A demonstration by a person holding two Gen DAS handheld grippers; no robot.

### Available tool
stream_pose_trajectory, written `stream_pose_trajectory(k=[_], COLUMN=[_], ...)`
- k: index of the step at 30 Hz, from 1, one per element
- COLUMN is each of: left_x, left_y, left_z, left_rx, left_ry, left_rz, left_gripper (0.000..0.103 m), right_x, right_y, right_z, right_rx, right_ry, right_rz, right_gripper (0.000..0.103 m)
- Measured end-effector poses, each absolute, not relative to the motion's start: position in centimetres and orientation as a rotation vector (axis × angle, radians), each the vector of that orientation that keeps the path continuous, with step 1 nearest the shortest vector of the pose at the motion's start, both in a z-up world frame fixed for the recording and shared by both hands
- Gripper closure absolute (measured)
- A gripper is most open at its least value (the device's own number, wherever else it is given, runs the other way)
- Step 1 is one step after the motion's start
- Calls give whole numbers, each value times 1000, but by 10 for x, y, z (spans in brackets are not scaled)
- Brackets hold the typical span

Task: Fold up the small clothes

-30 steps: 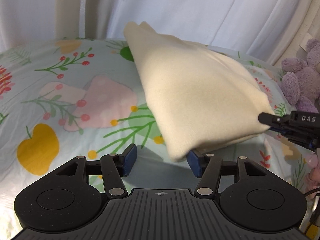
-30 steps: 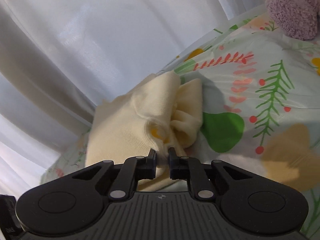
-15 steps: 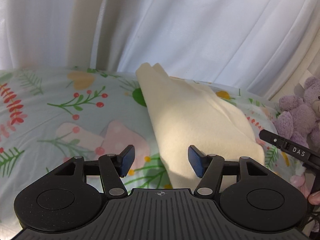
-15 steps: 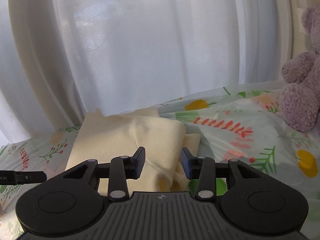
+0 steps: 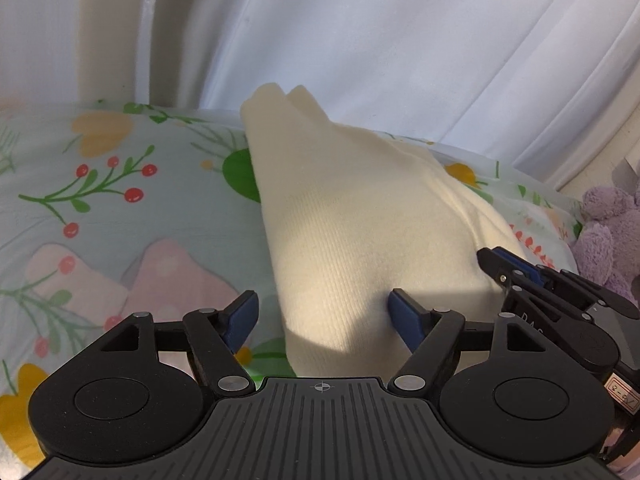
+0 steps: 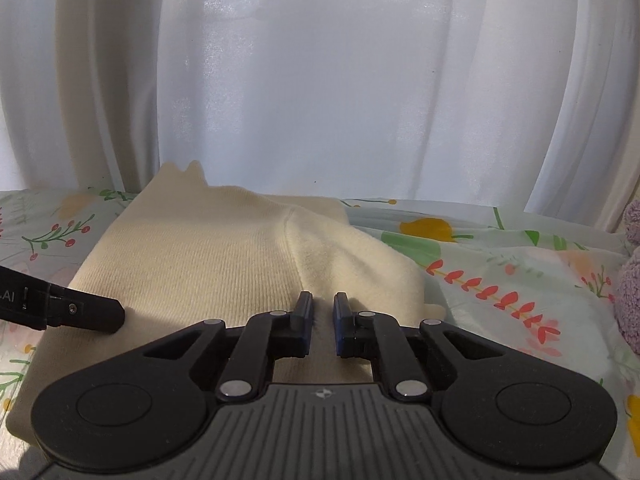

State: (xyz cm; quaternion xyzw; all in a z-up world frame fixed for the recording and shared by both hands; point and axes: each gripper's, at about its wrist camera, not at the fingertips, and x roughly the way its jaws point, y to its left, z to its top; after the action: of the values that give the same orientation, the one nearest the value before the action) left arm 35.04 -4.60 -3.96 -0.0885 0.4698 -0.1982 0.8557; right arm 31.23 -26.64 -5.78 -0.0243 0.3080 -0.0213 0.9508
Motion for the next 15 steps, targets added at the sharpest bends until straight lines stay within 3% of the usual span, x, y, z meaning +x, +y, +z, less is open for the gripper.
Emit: stream_pose_trajectory(k=[6, 15], left_x=[351, 353], left_y=[-43, -42], left_z=[-39, -36], left_rx=[-211, -204], left_ry=[996, 991], left_rz=[-417, -427], left_gripper=[24, 26], right_x=[319, 367], right_y=[-270, -263], right_z=[-38, -49], right_rx=[23, -93], right_ry=[640, 672], right_rz=[-18, 51], right_gripper=[91, 91])
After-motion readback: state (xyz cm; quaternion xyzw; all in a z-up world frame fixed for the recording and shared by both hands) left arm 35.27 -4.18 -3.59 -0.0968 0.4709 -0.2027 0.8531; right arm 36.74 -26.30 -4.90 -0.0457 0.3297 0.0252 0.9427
